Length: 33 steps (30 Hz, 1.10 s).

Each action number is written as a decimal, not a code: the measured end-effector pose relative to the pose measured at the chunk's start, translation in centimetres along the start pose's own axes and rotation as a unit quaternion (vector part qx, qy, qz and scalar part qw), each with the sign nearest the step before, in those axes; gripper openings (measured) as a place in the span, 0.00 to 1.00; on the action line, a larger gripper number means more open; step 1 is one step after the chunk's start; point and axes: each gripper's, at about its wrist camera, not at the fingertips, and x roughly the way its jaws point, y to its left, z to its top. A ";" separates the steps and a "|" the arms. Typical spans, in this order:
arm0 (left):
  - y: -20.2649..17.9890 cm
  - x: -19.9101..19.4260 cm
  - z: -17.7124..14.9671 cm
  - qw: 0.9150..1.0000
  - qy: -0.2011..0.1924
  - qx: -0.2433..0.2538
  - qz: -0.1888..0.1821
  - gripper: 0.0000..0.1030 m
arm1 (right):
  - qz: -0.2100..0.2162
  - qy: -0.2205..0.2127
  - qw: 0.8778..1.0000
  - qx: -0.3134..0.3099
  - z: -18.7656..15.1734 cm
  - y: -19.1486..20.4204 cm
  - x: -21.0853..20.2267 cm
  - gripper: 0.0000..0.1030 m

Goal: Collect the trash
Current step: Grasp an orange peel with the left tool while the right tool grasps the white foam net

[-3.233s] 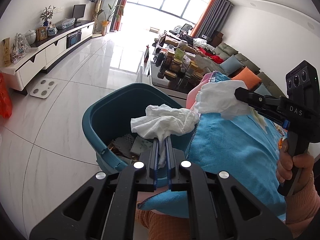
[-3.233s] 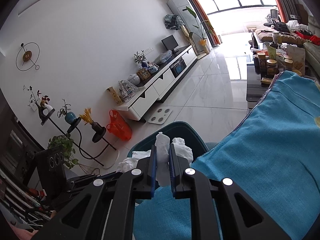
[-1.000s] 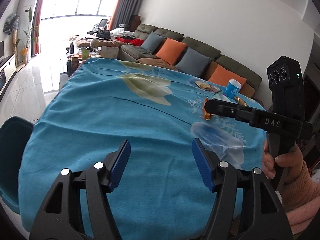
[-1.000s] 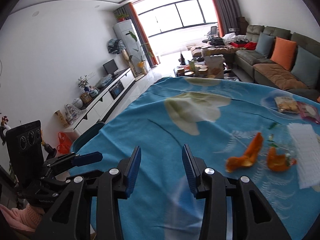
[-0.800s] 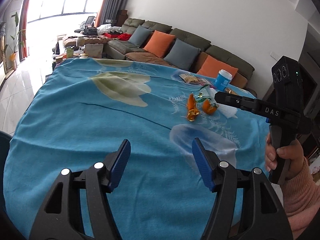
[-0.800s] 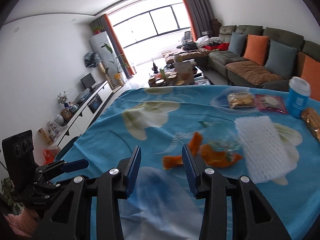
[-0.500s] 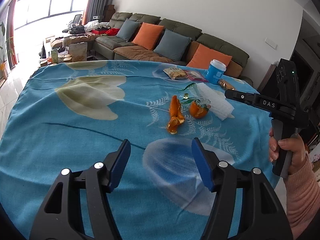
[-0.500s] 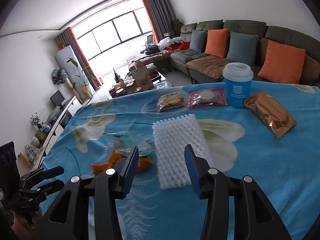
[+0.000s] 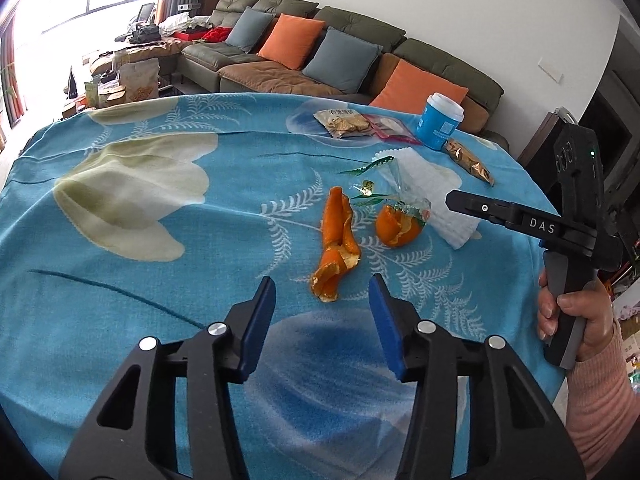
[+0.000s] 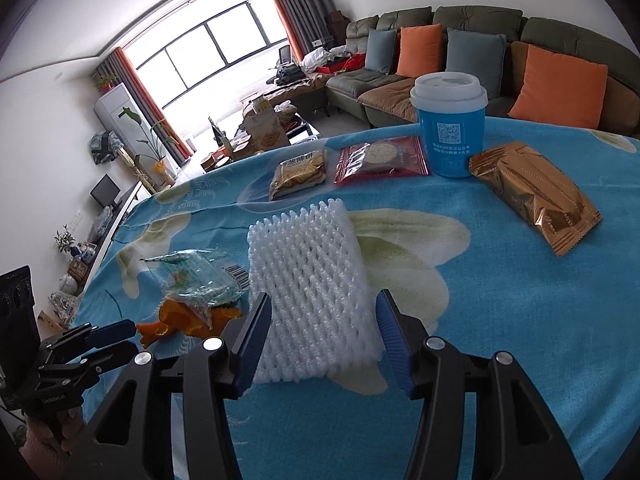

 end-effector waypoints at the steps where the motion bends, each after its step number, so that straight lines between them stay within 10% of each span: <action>1: 0.0 0.3 0.1 1.000 0.005 0.000 -0.002 0.38 | 0.001 0.002 1.000 0.000 -0.1 0.0 0.1 0.44; 7: -0.2 1.4 0.3 1.000 0.019 0.001 -0.006 0.15 | 0.014 -0.004 1.000 0.009 -0.2 -0.6 -0.5 0.15; 33: 1.2 -7.2 -4.3 0.999 -0.049 0.000 -0.004 0.12 | 0.078 -0.095 0.992 0.016 -1.1 1.4 -7.1 0.12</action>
